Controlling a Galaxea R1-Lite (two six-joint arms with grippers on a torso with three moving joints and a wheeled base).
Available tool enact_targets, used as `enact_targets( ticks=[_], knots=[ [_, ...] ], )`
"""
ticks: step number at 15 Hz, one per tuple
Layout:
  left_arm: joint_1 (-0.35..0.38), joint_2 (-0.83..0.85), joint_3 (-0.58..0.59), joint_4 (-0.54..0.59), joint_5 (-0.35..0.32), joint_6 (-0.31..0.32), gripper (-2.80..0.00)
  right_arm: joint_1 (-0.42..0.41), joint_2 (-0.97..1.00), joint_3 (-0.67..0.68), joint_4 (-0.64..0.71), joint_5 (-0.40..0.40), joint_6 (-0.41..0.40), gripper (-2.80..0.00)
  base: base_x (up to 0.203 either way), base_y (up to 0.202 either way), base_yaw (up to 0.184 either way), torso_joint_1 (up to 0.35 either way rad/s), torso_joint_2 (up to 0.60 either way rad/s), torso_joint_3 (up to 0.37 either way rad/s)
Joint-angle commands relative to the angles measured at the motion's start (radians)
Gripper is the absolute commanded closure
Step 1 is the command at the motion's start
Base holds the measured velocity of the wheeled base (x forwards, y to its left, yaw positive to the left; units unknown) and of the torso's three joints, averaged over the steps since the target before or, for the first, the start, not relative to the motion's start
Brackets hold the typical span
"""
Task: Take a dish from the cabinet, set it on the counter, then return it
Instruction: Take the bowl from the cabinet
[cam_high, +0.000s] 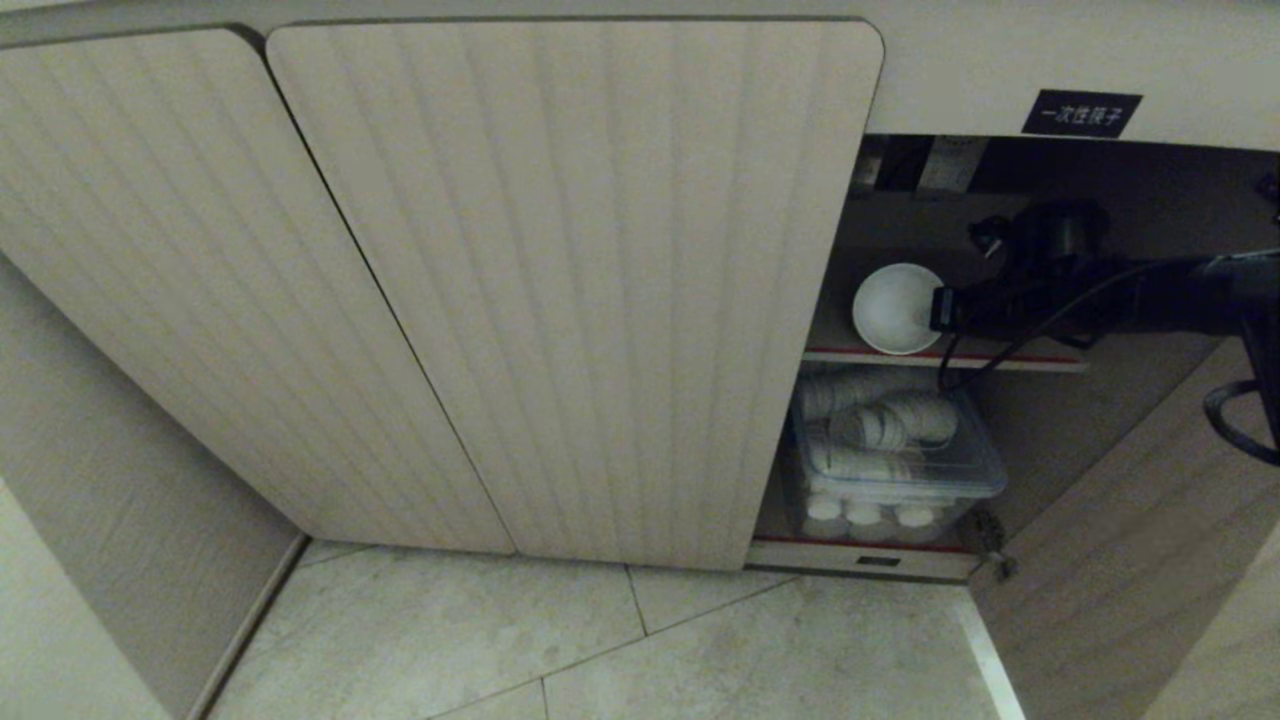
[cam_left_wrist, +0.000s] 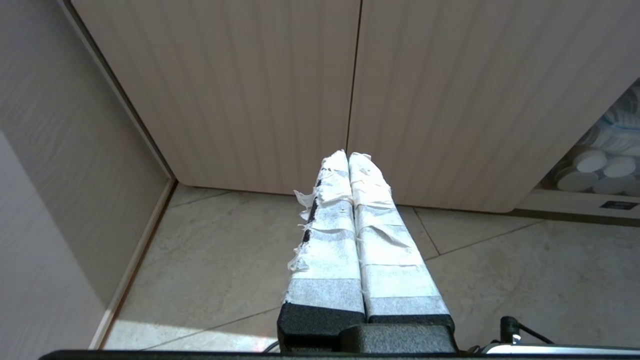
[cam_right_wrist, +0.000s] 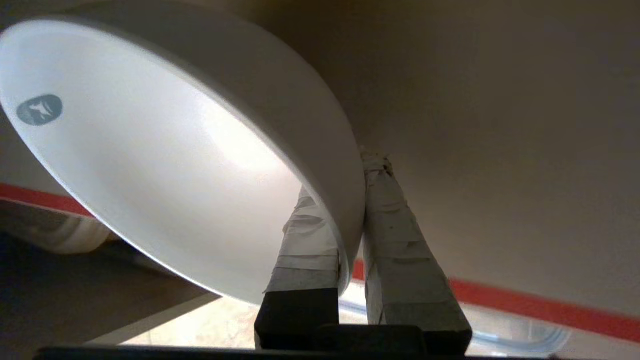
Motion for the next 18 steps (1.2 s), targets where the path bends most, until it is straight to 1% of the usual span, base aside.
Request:
enact_targets(
  ticks=[1,4,6,9,12,14,16,18],
  knots=[
    [0.0,0.0,-0.001,0.0,0.001,-0.001,0.0,-0.002,-0.013,0.0,0.032,0.001,0.041,0.0,0.0,0.0,0.0,0.0,0.0,0.0],
    [0.0,0.0,-0.001,0.0,0.001,-0.001,0.0,-0.002,-0.02,0.0,0.045,0.003,0.06,0.0,0.0,0.0,0.0,0.0,0.0,0.0],
    [0.0,0.0,0.001,0.0,0.001,-0.001,0.0,-0.002,-0.027,0.0,0.06,0.003,0.103,0.0,0.0,0.0,0.0,0.0,0.0,0.0],
    [0.0,0.0,-0.001,0.0,0.001,-0.001,0.0,-0.002,-0.031,0.0,0.061,0.005,0.136,0.0,0.0,0.0,0.0,0.0,0.0,0.0],
    [0.0,0.0,0.001,0.0,0.001,-0.001,0.0,-0.002,-0.041,0.001,0.089,0.005,0.22,0.0,0.0,0.0,0.0,0.0,0.0,0.0],
    [0.0,0.0,-0.001,0.0,0.001,-0.001,0.0,-0.002,-0.045,0.0,0.101,0.005,0.26,0.0,0.0,0.0,0.0,0.0,0.0,0.0],
    [0.0,0.0,-0.001,0.0,0.001,-0.001,0.0,-0.002,-0.055,0.001,0.129,0.006,0.272,0.0,0.0,0.0,0.0,0.0,0.0,0.0],
    [0.0,0.0,0.0,0.0,0.001,-0.001,0.0,-0.002,-0.061,0.001,0.134,0.008,0.309,0.0,0.0,0.0,0.0,0.0,0.0,0.0]
  ],
)
